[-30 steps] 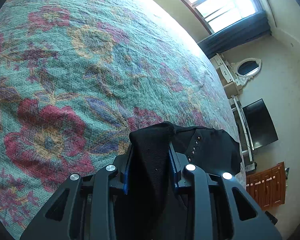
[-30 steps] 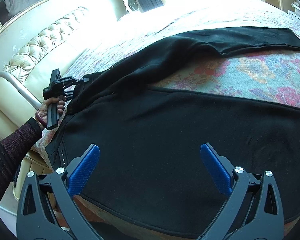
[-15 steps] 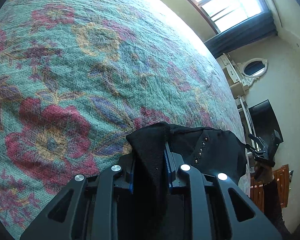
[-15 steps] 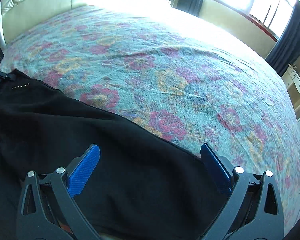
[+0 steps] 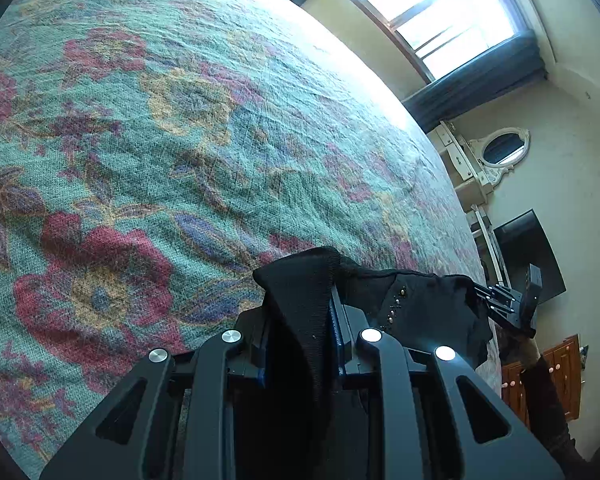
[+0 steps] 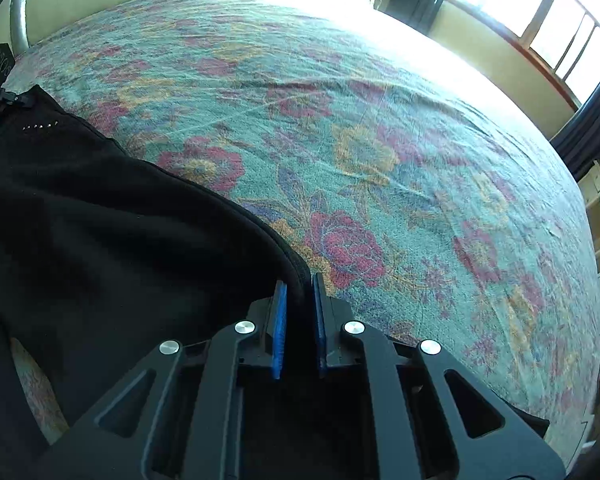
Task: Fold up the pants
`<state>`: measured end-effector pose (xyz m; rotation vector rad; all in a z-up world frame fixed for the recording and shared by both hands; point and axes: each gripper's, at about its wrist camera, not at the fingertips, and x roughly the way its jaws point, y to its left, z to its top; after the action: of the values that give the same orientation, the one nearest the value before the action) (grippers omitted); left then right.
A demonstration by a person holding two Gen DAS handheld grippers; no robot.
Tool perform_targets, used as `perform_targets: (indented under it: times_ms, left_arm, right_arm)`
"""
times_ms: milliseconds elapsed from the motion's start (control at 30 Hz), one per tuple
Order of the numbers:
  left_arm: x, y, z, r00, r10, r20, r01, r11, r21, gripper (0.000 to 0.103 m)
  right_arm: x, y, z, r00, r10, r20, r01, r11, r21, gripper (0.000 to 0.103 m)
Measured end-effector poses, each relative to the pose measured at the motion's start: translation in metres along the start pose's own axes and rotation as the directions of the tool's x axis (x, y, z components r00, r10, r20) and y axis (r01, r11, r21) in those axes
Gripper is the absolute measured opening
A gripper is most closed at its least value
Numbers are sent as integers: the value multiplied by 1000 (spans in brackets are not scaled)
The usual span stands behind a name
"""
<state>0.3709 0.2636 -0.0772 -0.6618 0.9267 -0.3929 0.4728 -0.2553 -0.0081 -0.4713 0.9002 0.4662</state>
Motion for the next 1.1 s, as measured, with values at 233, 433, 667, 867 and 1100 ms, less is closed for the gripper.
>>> perform_targets:
  times_ms: [233, 433, 667, 867, 1100]
  left_arm:
    - [-68, -32, -11, 975, -151, 161, 151, 988, 14, 23]
    - [-131, -68, -69, 952, -222, 213, 214, 975, 59, 23]
    - [-166, -44, -169, 967, -191, 171, 192, 981, 10, 23]
    - [-177, 18, -238, 989, -29, 147, 63, 971, -232, 50]
    - [-192, -6, -256, 964, -90, 249, 170, 932, -321, 65]
  right_arm:
    - [-104, 34, -42, 968, -145, 205, 142, 989, 29, 10]
    - [-188, 100, -123, 924, -232, 304, 214, 973, 93, 9]
    - [-204, 191, -215, 937, -263, 232, 256, 965, 61, 9]
    - [-171, 212, -248, 985, -146, 94, 126, 973, 194, 19]
    - [-167, 155, -254, 924, 193, 329, -378, 576, 725, 71]
